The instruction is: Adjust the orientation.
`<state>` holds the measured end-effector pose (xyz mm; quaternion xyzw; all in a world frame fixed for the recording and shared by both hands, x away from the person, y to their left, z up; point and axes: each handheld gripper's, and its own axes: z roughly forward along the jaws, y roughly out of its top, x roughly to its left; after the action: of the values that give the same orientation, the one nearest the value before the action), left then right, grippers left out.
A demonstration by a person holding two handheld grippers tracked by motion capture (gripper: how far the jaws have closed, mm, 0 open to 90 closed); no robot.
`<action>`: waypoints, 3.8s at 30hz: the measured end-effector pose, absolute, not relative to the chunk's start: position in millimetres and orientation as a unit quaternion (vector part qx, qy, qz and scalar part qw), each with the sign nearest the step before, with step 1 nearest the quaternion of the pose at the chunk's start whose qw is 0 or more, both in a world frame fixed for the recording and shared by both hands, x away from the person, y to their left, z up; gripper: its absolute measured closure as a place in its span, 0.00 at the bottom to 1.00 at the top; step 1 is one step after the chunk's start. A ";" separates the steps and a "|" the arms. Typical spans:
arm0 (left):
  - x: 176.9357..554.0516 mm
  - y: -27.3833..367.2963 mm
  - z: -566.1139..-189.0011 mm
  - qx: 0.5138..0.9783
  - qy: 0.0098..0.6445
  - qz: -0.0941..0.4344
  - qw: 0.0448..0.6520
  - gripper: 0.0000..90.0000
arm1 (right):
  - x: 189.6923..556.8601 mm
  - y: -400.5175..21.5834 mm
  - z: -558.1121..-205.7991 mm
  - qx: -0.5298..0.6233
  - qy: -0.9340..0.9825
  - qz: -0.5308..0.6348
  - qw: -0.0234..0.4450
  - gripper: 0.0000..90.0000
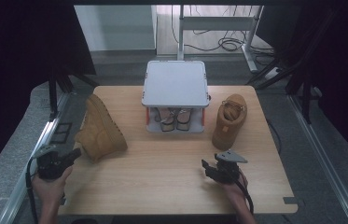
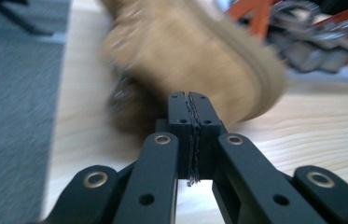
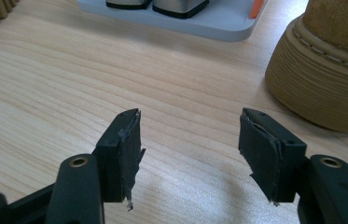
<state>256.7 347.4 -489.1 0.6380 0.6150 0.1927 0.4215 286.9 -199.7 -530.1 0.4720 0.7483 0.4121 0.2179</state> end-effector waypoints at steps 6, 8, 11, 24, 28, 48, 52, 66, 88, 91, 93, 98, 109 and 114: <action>259.6 354.1 -510.1 0.637 0.632 0.178 0.404 0.99 | 287.1 -200.6 -530.8 0.473 0.748 0.410 0.219 0.44; 262.3 354.7 -514.8 0.641 0.633 0.174 0.398 0.99 | 287.4 -201.1 -530.9 0.474 0.747 0.410 0.220 0.44; 265.2 355.0 -516.7 0.642 0.633 0.170 0.398 0.99 | 287.6 -201.2 -531.5 0.475 0.748 0.407 0.220 0.44; 279.6 347.7 -512.0 0.651 0.622 0.163 0.404 0.99 | 287.5 -202.2 -531.0 0.477 0.748 0.403 0.224 0.44; 282.1 346.3 -510.9 0.652 0.621 0.163 0.403 1.00 | 287.6 -202.7 -530.8 0.478 0.747 0.403 0.226 0.44; 302.0 330.8 -483.9 0.669 0.602 0.169 0.402 1.00 | 287.6 -204.7 -529.1 0.479 0.744 0.405 0.229 0.44; 308.6 324.5 -475.8 0.675 0.593 0.173 0.404 1.00 | 287.4 -205.3 -528.3 0.480 0.743 0.405 0.229 0.44; 328.0 306.8 -461.3 0.686 0.576 0.172 0.410 1.00 | 287.7 -208.8 -526.4 0.484 0.739 0.408 0.233 0.44; 404.3 219.3 -419.8 0.741 0.516 0.161 0.399 0.99 | 288.0 -212.9 -527.7 0.484 0.738 0.405 0.239 0.44; 403.5 220.4 -419.3 0.741 0.516 0.160 0.400 0.98 | 287.4 -212.9 -527.8 0.483 0.739 0.405 0.239 0.44; 401.3 221.8 -418.2 0.739 0.515 0.161 0.404 0.96 | 287.2 -212.4 -527.8 0.483 0.739 0.405 0.237 0.44; 379.1 233.6 -404.8 0.728 0.502 0.173 0.434 0.90 | 287.3 -210.5 -528.4 0.482 0.740 0.405 0.238 0.44; 329.1 222.3 -419.7 0.734 0.472 0.166 0.458 0.95 | 287.1 -207.9 -529.8 0.484 0.742 0.402 0.234 0.44; 319.3 197.5 -446.0 0.750 0.466 0.161 0.440 0.97 | 287.3 -209.1 -529.2 0.482 0.741 0.404 0.236 0.44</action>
<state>319.3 197.5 -446.0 0.7504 0.4658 0.1609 0.4404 287.3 -209.1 -529.2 0.4823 0.7406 0.4039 0.2361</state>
